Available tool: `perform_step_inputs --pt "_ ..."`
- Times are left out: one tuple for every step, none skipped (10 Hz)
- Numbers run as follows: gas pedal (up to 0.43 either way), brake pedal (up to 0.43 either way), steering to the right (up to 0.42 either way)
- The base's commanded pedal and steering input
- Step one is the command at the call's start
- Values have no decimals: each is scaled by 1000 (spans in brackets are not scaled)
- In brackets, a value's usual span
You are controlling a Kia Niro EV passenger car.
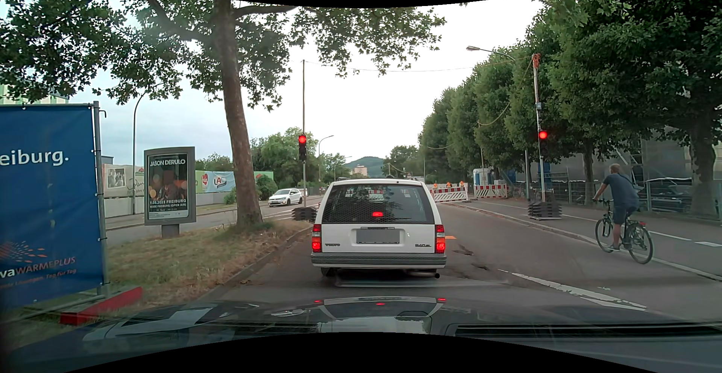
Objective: Follow the waypoints while adhering to traffic rules and regulations
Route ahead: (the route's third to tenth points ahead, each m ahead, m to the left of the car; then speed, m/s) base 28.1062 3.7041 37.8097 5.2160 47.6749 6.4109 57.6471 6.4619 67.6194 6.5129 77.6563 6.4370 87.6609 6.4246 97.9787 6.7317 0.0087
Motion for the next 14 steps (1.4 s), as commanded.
perform_step_inputs --pt "0 262 6" --pt "0 262 6" --pt "0 262 6" --pt "0 262 6" --pt "0 262 6" --pt "0 262 6" --pt "0 262 6" --pt "0 262 6" --pt "0 262 6" --pt "0 262 6" --pt "0 262 6" --pt "0 262 6" --pt "0 262 6" --pt "0 262 6"
